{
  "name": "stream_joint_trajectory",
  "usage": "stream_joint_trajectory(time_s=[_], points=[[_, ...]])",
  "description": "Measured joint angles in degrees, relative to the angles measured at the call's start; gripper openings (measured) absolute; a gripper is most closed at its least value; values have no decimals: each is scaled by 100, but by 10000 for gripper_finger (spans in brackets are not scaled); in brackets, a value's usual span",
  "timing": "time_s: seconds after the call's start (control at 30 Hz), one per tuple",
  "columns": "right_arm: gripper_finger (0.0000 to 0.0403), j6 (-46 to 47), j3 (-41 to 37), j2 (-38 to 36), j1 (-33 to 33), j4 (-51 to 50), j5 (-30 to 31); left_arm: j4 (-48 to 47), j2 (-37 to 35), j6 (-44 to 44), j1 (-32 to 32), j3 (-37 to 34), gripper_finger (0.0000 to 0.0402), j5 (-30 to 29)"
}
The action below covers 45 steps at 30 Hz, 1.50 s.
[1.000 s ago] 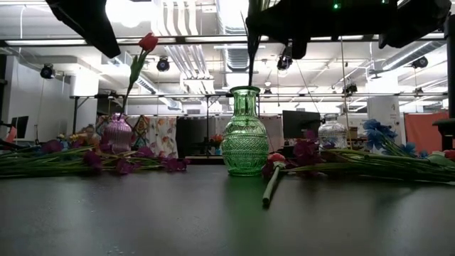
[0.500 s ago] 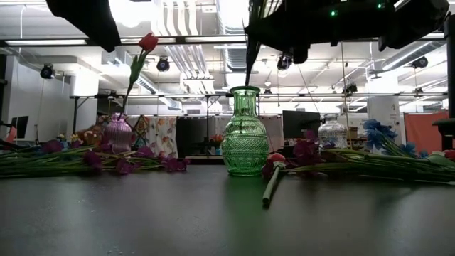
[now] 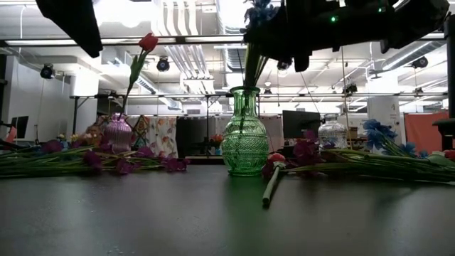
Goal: Sort flowers into vase by color
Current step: Put the bottom right blue flowers into the green vase, then put the bottom left violet flowers into the transparent vase
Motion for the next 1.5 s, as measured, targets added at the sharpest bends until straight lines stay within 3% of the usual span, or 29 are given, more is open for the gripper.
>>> stream_joint_trajectory(time_s=[0.23,0.57,0.77,0.87,1.0,1.27,1.5], points=[[268,303,223,-138,13,-868,-60,-62,47,-185,-2,0,191,304],[334,647,983,-604,15,-3495,-90,-788,47,-1621,-248,-59,215,1295],[343,884,1012,-1013,15,-4188,-89,-769,219,-2135,-421,-394,263,1356],[343,1005,1012,-1217,24,-4585,-90,-666,449,-2275,-459,-666,271,1721],[343,1120,1012,-1468,79,-4955,-87,-467,868,-2301,-518,-947,267,2238],[343,1147,1012,-1649,308,-5046,-87,-425,1673,-2243,-503,-1034,246,2347],[343,1147,1012,-1649,404,-5048,-87,305,1694,-2249,-418,-1427,220,2364]])
